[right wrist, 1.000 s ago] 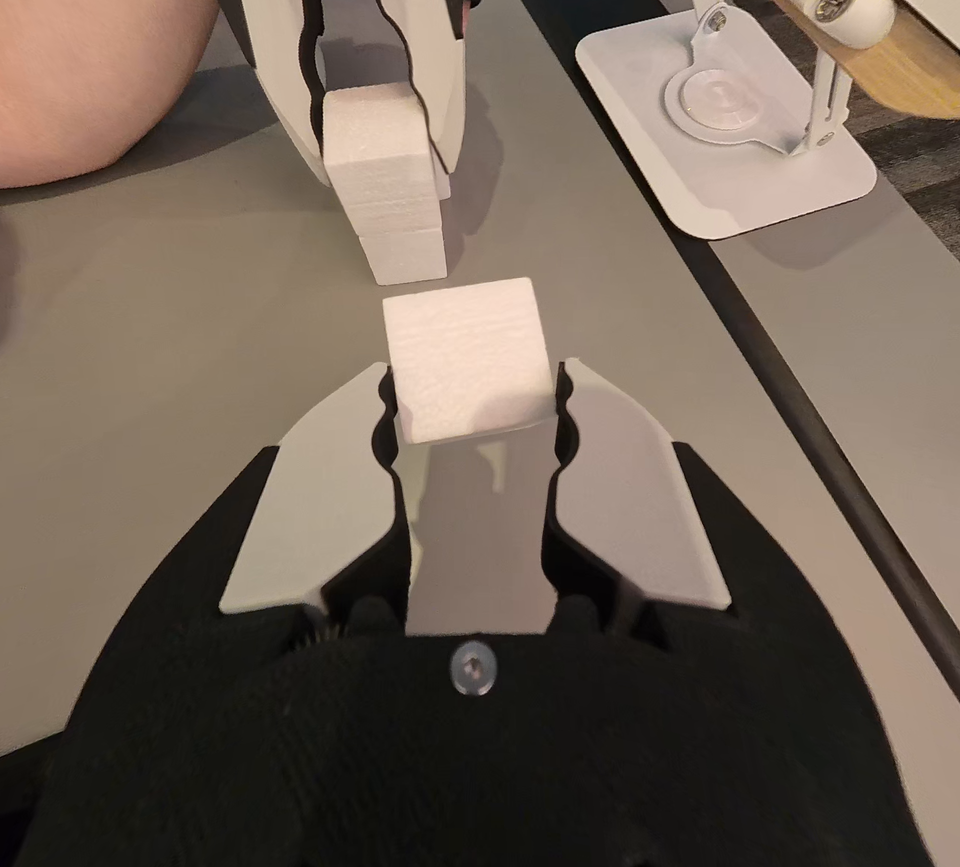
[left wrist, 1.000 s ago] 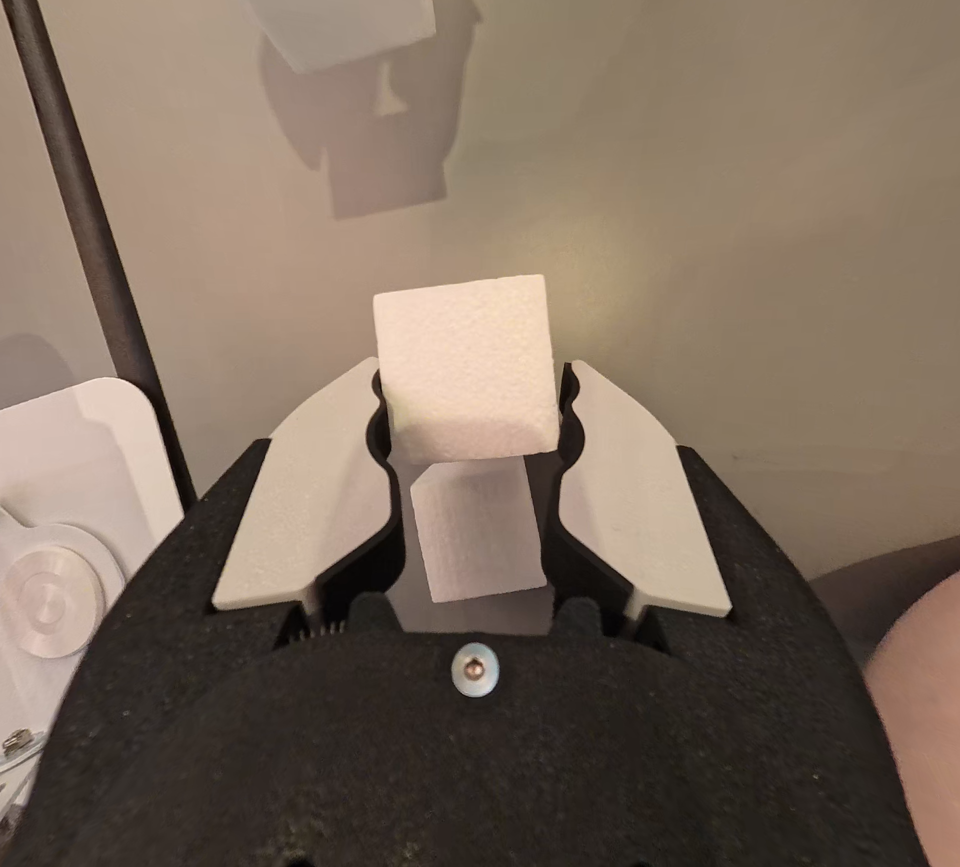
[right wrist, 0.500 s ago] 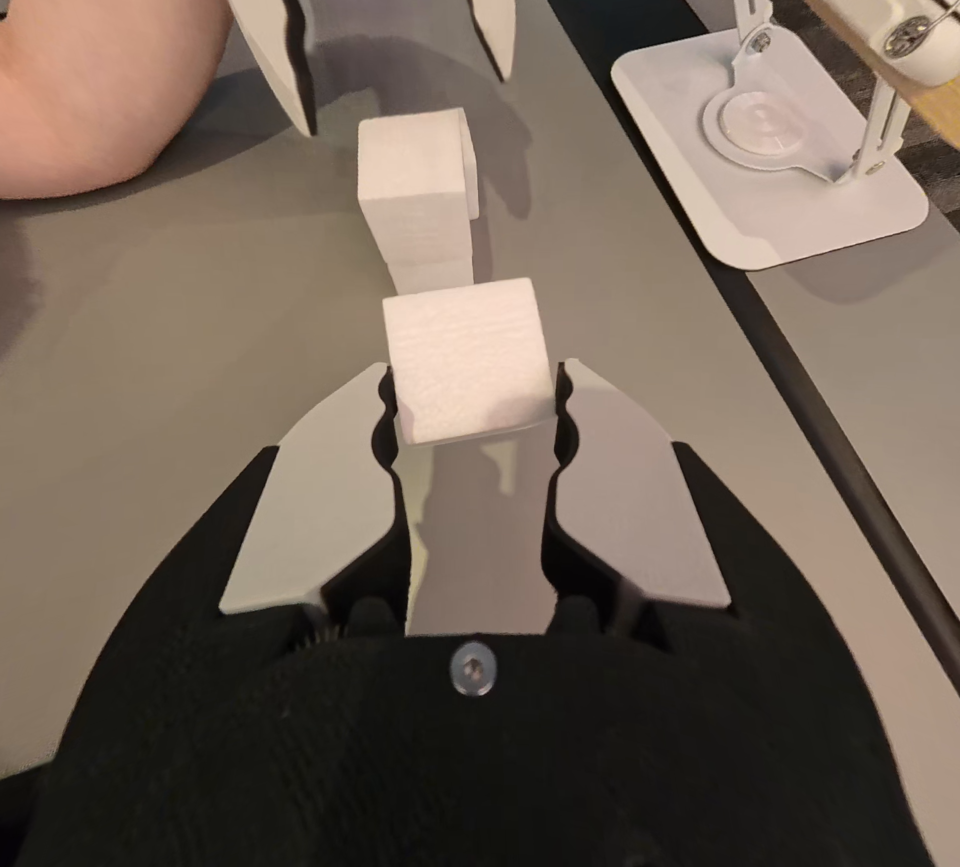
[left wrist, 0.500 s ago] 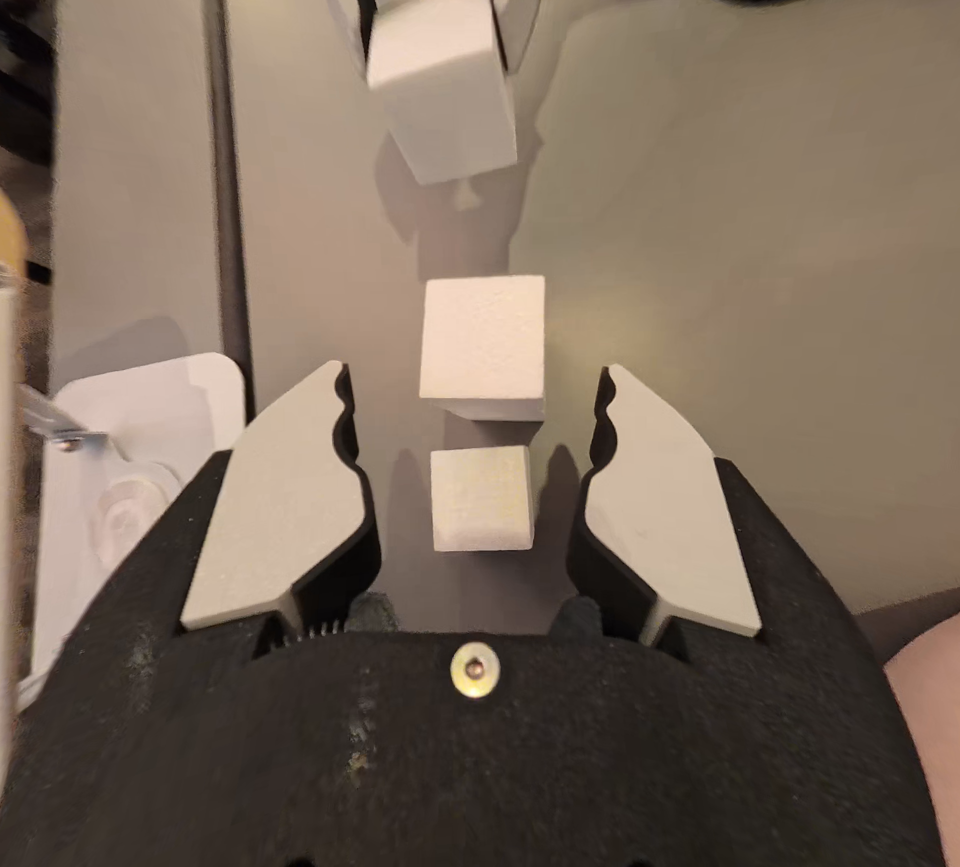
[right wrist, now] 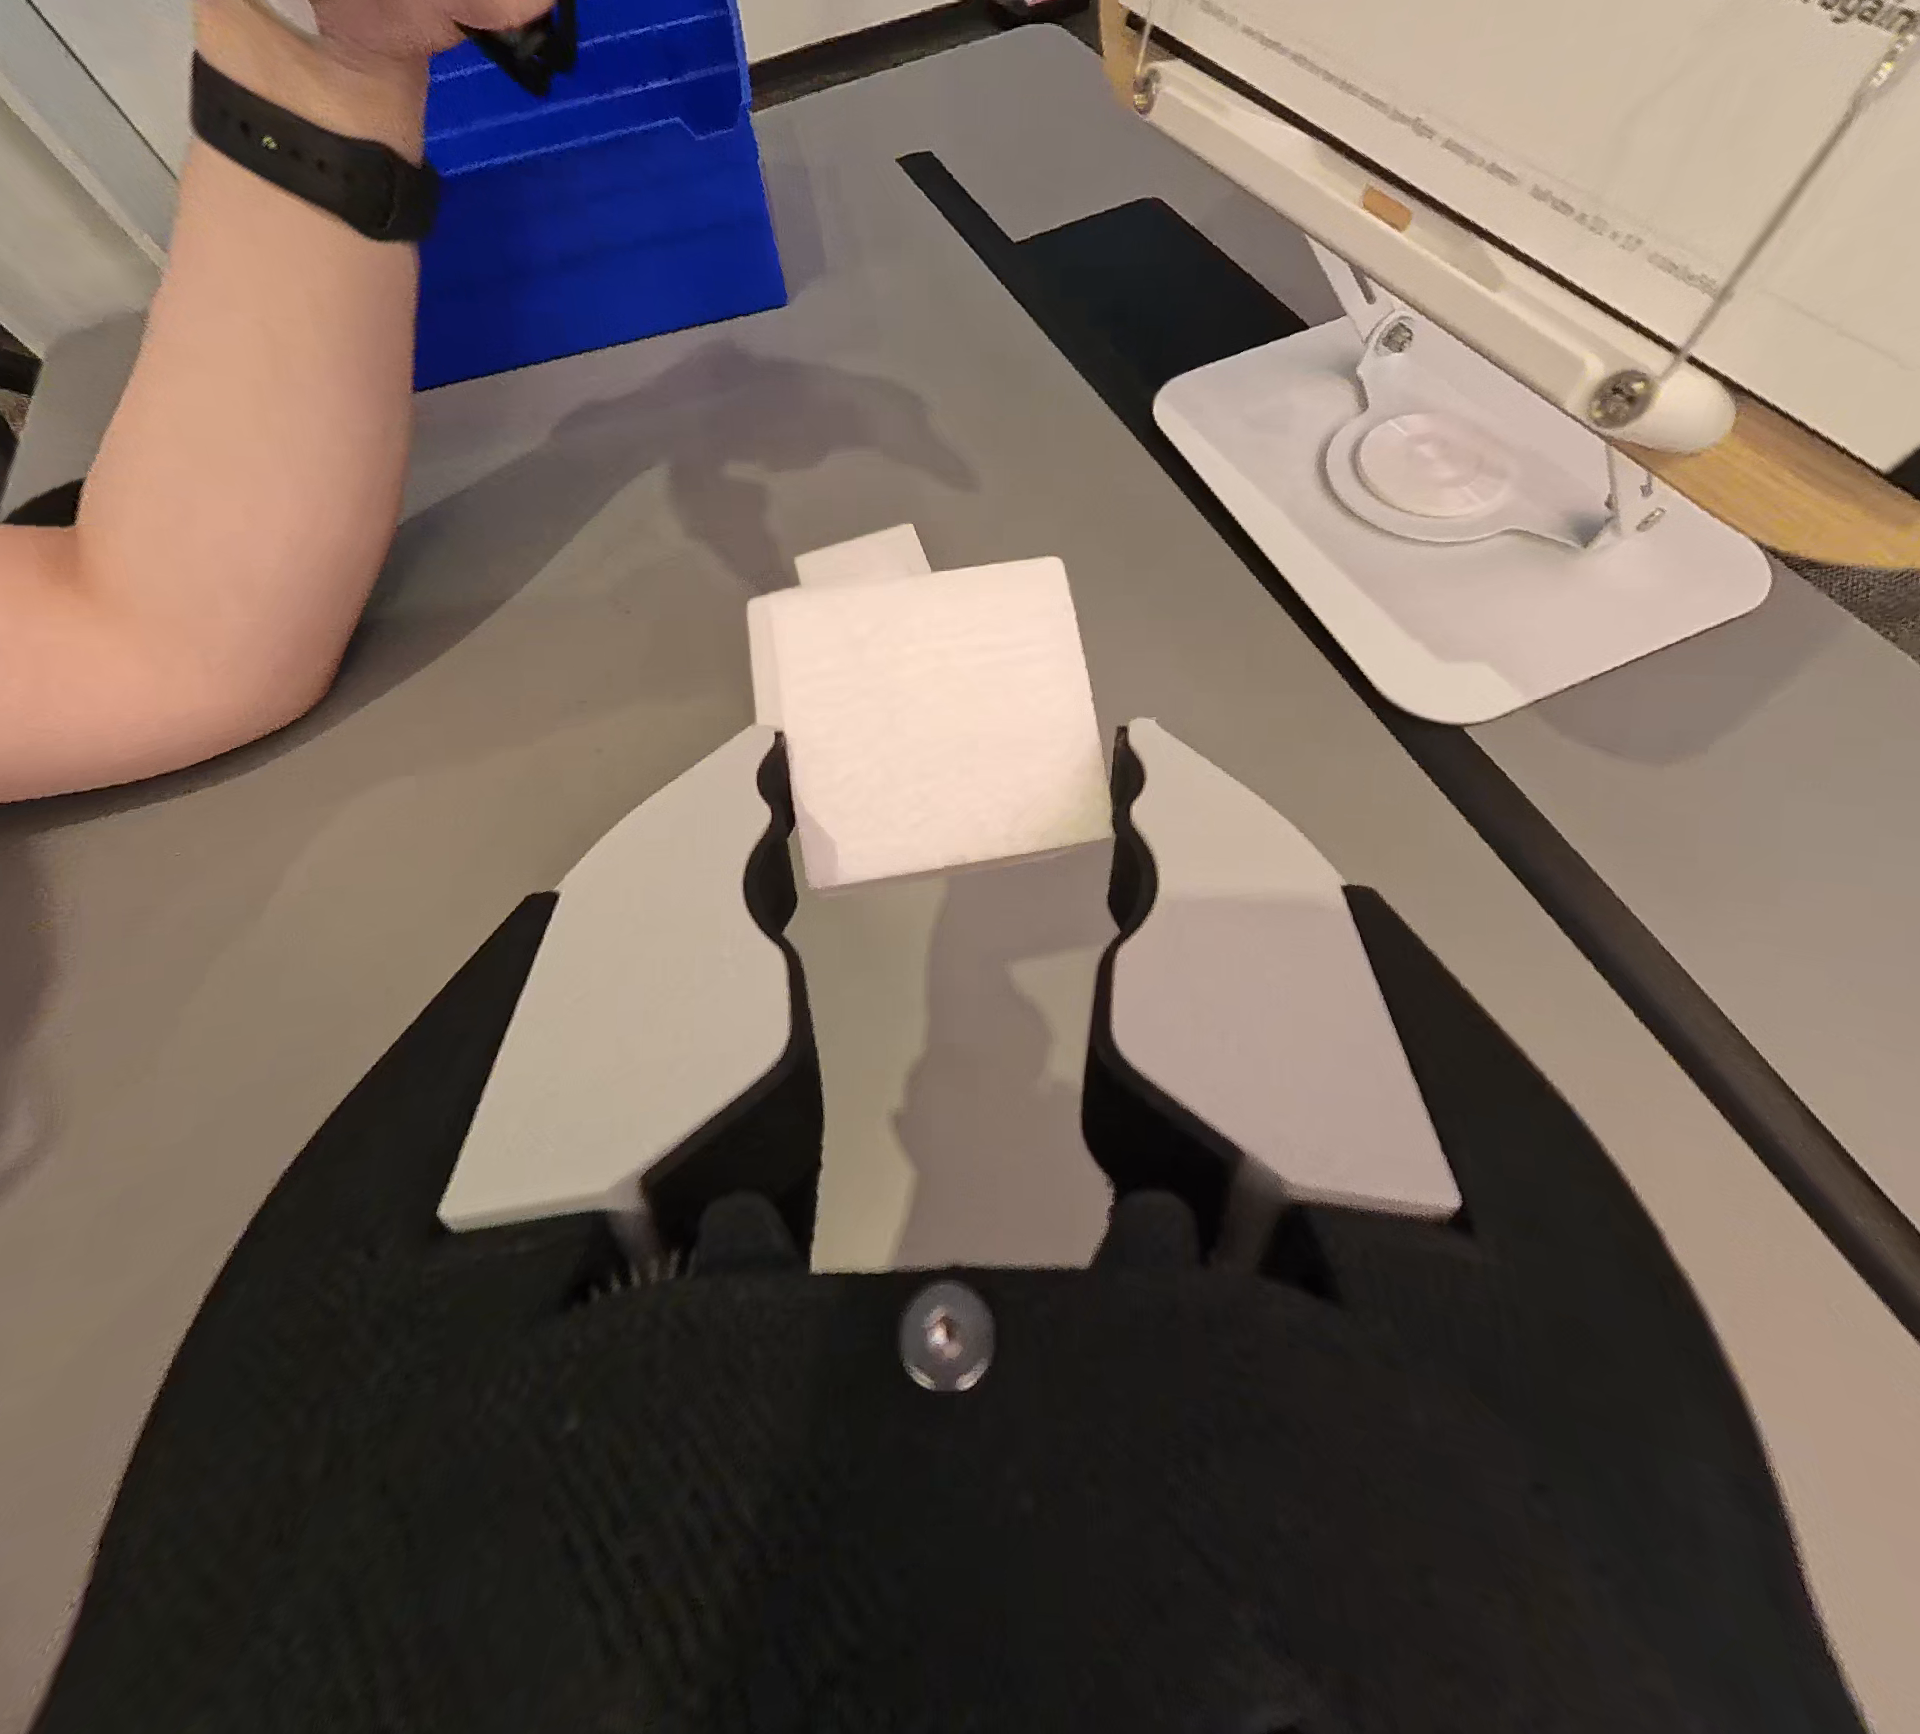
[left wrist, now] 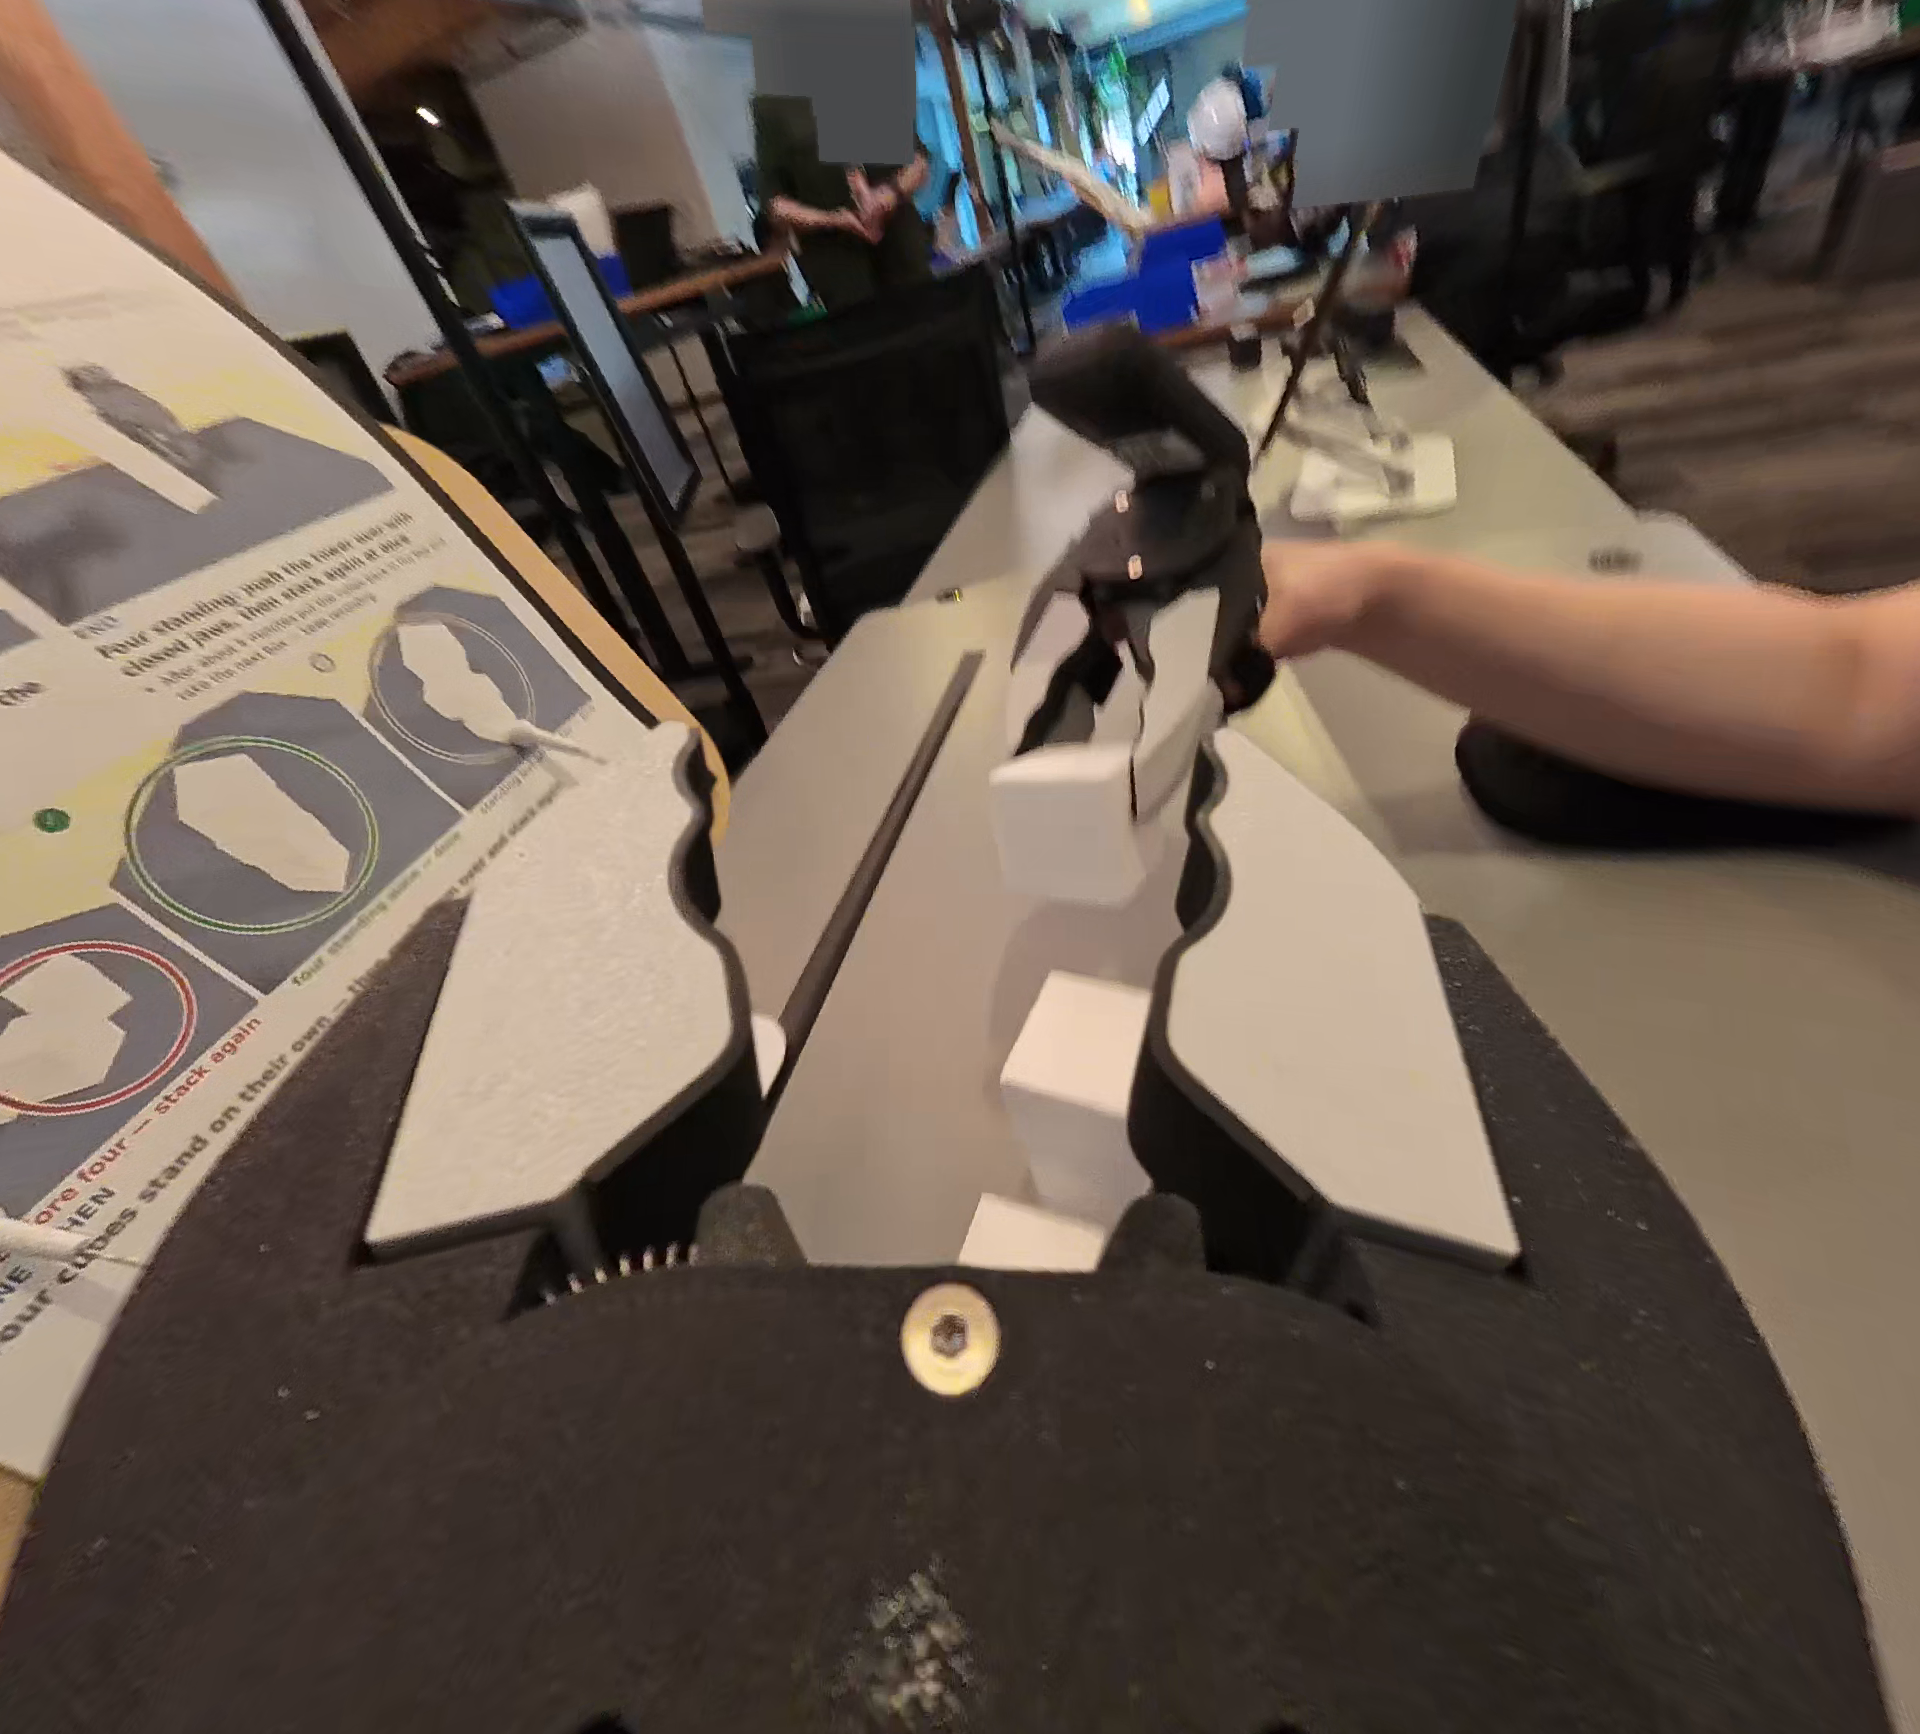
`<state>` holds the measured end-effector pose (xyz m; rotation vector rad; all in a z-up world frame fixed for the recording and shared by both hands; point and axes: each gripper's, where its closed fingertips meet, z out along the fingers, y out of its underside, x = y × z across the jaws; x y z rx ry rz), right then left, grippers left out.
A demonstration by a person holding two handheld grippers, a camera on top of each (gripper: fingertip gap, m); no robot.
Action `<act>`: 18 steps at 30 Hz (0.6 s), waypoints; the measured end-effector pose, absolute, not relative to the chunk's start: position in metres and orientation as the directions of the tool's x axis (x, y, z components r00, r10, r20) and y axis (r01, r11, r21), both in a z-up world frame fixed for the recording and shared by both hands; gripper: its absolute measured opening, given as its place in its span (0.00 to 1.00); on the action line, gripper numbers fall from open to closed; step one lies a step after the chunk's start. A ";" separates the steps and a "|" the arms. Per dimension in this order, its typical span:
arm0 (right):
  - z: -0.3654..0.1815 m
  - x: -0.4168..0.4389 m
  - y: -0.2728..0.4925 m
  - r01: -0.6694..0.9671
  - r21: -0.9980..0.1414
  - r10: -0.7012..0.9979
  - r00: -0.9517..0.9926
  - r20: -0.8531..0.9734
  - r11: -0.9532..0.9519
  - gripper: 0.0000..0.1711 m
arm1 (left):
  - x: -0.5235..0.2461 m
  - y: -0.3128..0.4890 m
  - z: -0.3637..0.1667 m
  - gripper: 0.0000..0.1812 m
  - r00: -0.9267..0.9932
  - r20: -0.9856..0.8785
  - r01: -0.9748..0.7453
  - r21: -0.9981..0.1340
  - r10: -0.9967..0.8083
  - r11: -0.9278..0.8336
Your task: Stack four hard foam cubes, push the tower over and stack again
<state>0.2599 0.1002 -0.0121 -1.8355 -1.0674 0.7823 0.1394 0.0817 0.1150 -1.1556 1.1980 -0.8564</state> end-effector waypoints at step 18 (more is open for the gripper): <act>0.030 0.238 0.098 0.349 -0.910 0.862 0.506 -0.019 -0.225 0.35 | 0.122 0.078 0.086 0.40 0.451 -0.086 -0.039 -0.996 -0.888 0.077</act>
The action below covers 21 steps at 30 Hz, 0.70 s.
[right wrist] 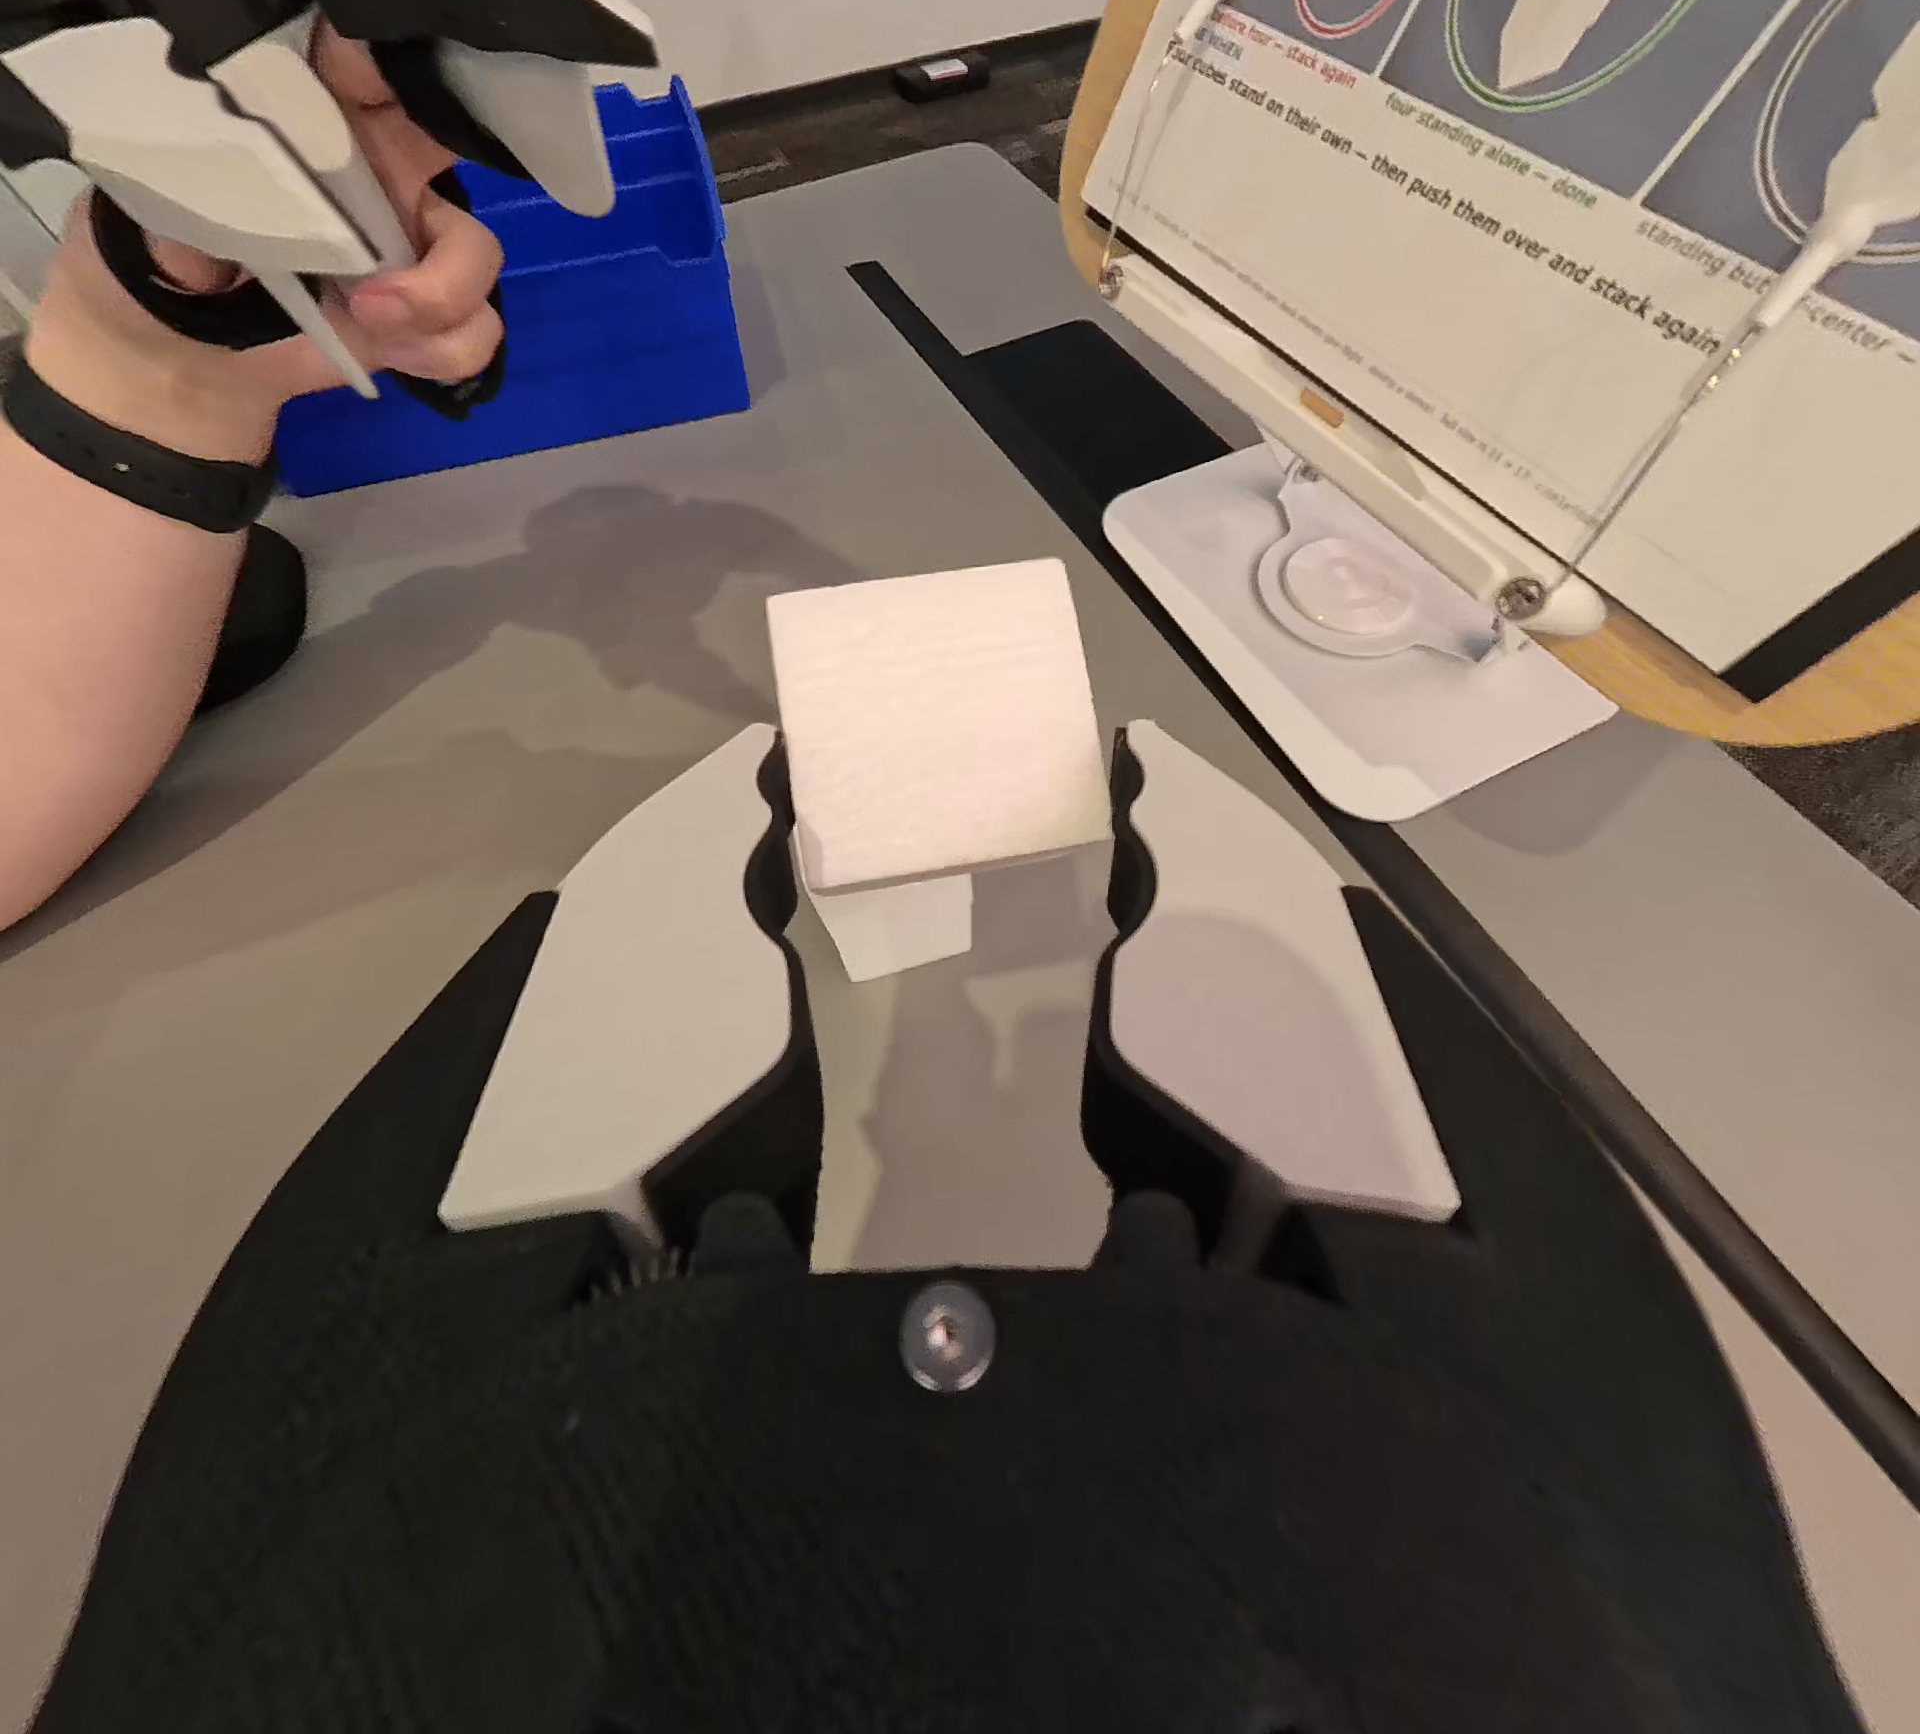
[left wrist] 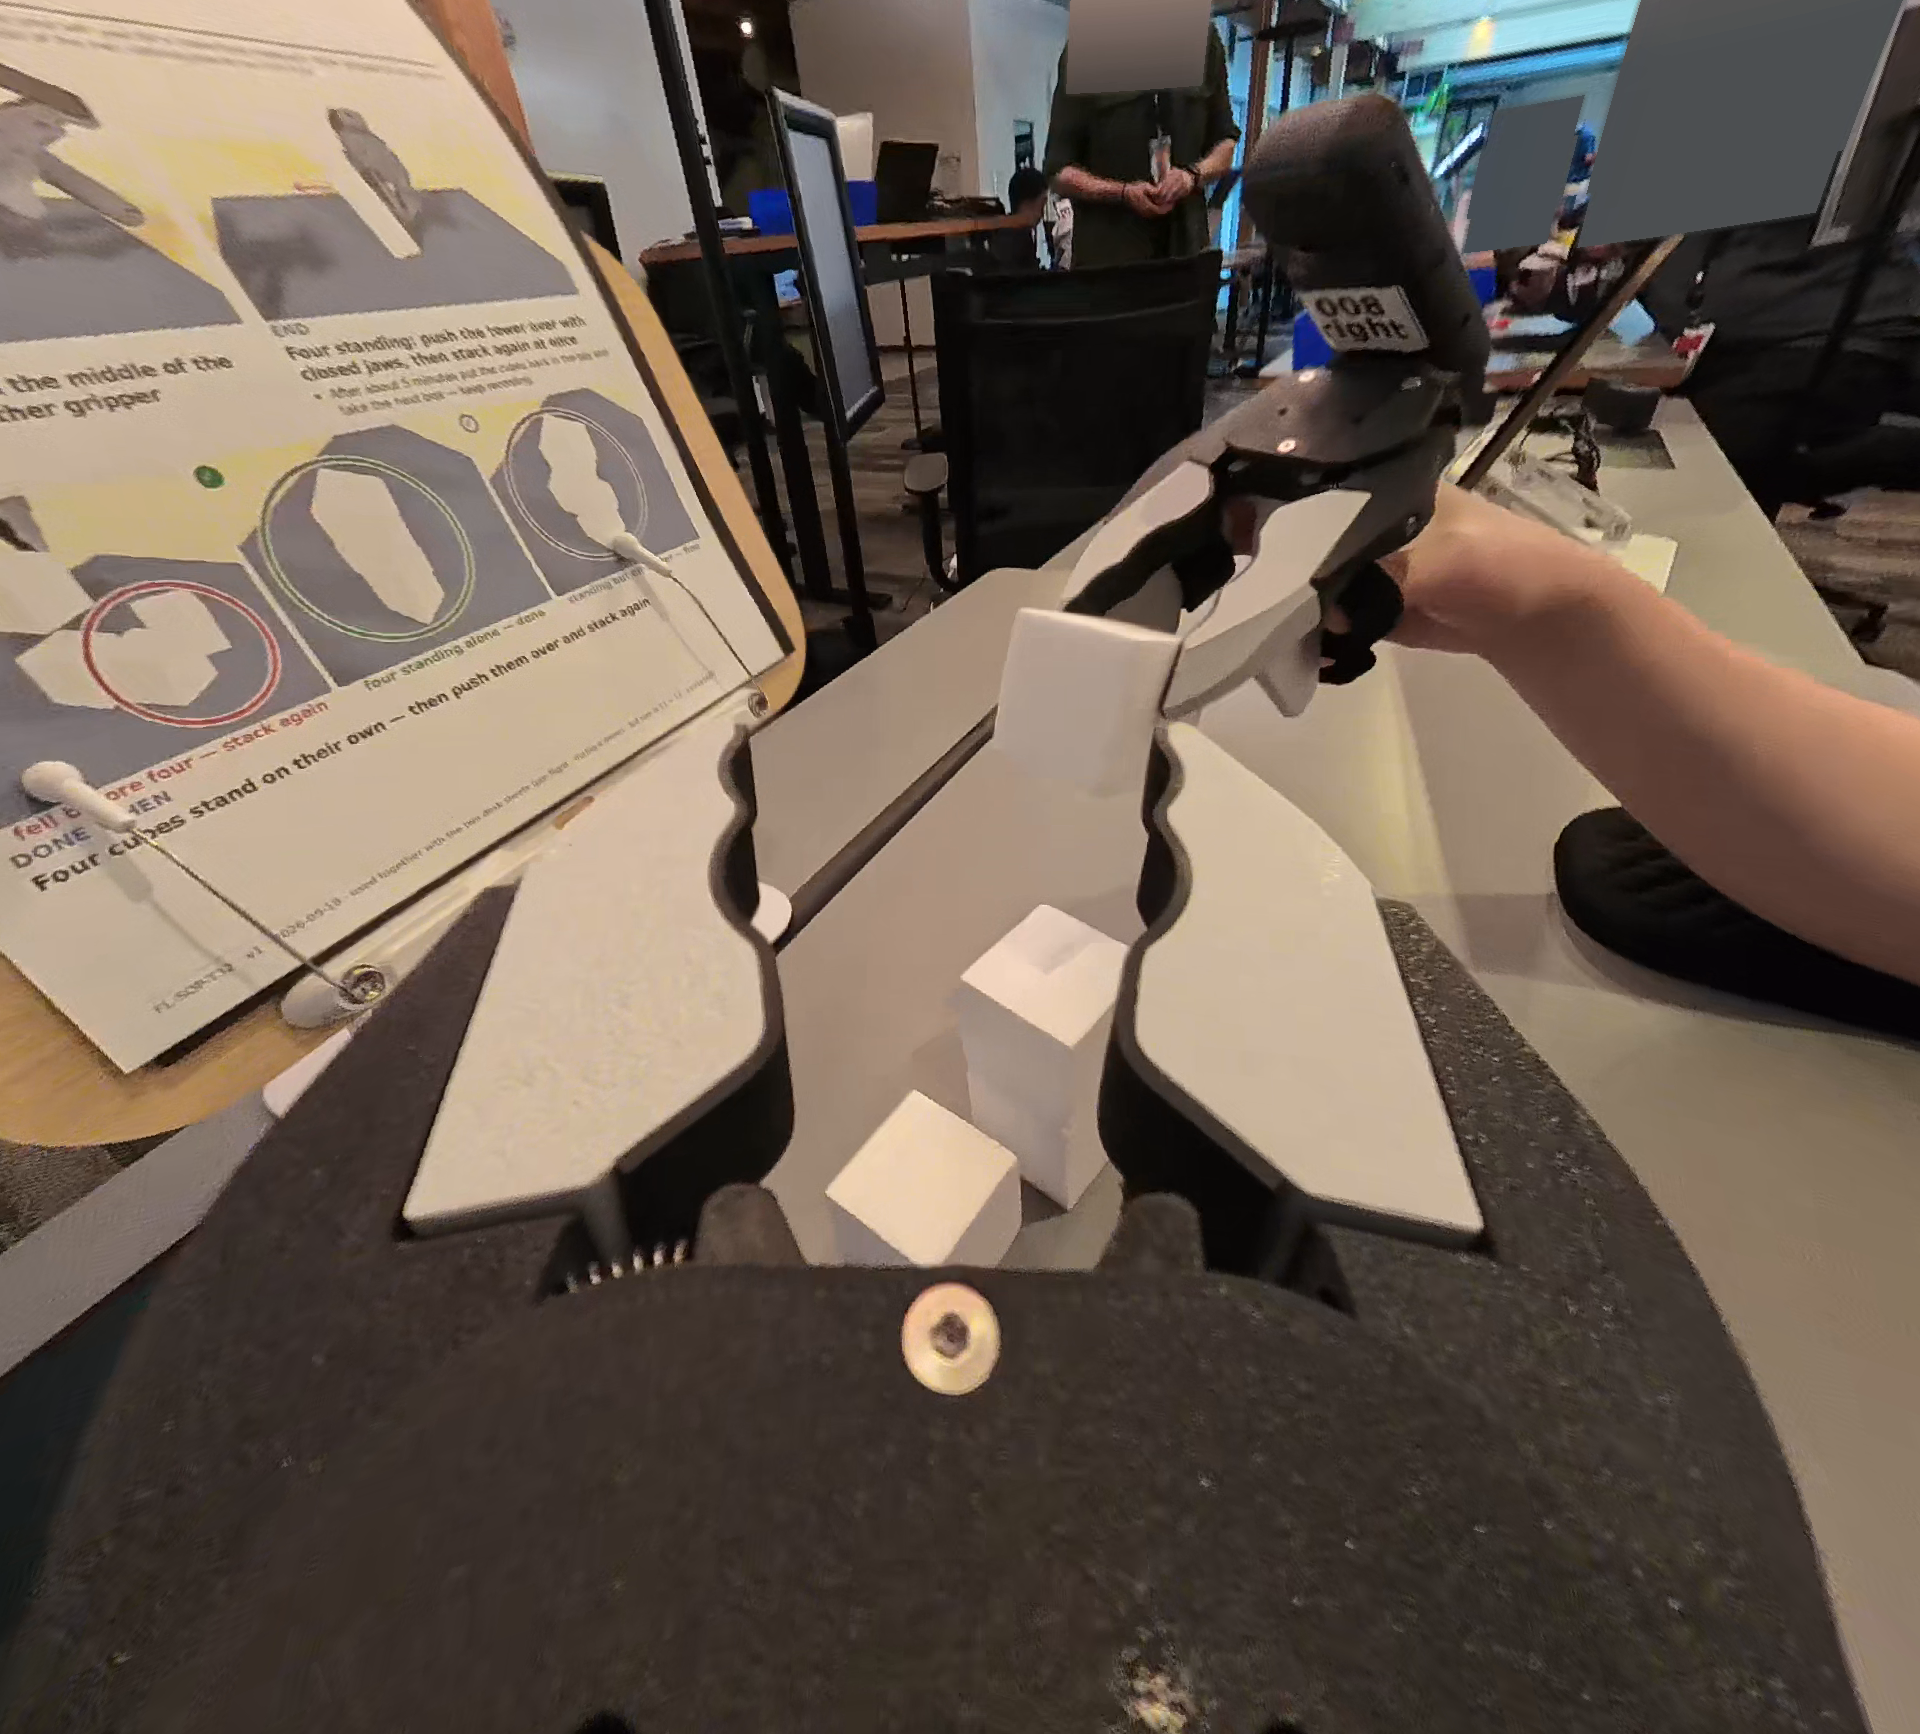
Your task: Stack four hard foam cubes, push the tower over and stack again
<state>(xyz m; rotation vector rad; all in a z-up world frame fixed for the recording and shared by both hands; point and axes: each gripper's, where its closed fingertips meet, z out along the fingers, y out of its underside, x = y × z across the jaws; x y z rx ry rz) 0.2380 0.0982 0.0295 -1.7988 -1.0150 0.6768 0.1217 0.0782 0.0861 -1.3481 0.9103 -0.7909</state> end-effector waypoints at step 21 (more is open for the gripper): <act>-0.021 0.193 0.100 0.635 -0.733 0.890 0.447 0.092 -0.244 0.35 | 0.104 0.087 0.085 0.38 0.485 -0.086 -0.067 -0.996 -0.871 0.061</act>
